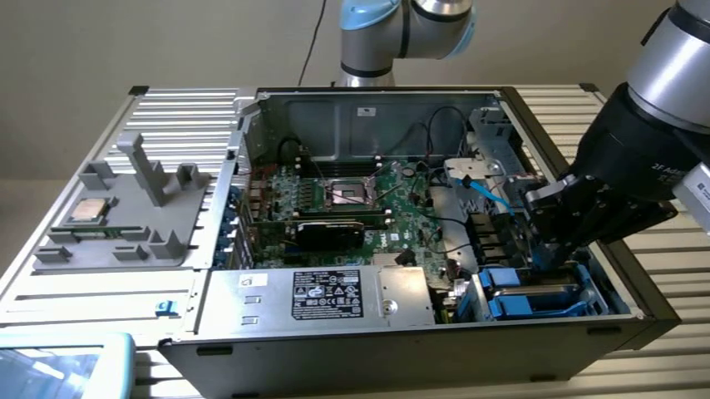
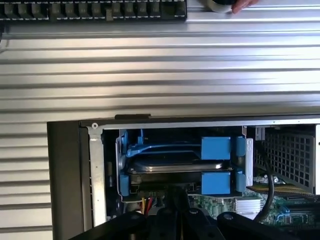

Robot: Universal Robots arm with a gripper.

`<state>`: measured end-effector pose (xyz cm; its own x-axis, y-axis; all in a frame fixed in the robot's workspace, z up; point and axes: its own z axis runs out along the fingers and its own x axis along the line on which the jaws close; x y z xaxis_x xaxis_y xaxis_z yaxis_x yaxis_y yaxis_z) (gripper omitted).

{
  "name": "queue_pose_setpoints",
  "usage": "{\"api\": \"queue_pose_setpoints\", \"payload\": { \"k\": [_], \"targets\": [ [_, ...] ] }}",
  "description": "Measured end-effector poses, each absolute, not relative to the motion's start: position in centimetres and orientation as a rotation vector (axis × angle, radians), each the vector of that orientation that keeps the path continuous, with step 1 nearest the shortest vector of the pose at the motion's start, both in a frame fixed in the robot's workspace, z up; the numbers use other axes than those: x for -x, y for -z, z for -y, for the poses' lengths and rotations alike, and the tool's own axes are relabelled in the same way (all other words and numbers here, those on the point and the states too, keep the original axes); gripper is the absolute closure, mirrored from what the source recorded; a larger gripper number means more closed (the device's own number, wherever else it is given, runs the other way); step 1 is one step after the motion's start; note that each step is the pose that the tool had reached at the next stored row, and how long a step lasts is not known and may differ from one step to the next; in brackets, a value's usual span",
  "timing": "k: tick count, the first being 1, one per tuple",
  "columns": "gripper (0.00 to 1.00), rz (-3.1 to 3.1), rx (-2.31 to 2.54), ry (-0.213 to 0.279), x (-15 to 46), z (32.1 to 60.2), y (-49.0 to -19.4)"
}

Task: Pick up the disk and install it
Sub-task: 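Insert the second disk wire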

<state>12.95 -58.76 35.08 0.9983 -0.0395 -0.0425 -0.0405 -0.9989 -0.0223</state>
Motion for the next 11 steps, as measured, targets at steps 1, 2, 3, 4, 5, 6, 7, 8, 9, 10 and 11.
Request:
{"api": "queue_pose_setpoints", "payload": {
  "k": [1, 2, 3, 4, 5, 6, 7, 8, 9, 10, 11],
  "targets": [
    [0.89, -0.062, 3.117, -0.066, -13.2, 58.8, -35.1],
    [0.89, -0.062, 3.118, -0.066, -13.4, 58.8, -35.1],
    [0.89, -0.062, 3.117, -0.066, -13.6, 58.9, -35.1],
    [0.89, -0.062, 3.117, -0.066, -13.7, 58.9, -35.1],
    [0.89, -0.062, 3.117, -0.066, -13.8, 59.0, -35.1],
    [0.89, -0.062, 3.117, -0.066, -13.9, 59.0, -35.1],
    [0.89, -0.062, 3.117, -0.065, -13.9, 59.2, -35.1],
    [0.89, -0.062, 3.116, -0.066, -13.9, 59.5, -35.1],
    [0.89, -0.063, 3.115, -0.066, -14.0, 59.9, -35.1],
    [0.89, -0.062, 3.115, -0.066, -14.1, 60.1, -35.1],
    [0.89, -0.062, 3.114, -0.066, -14.2, 60.1, -35.1]
  ]
}}
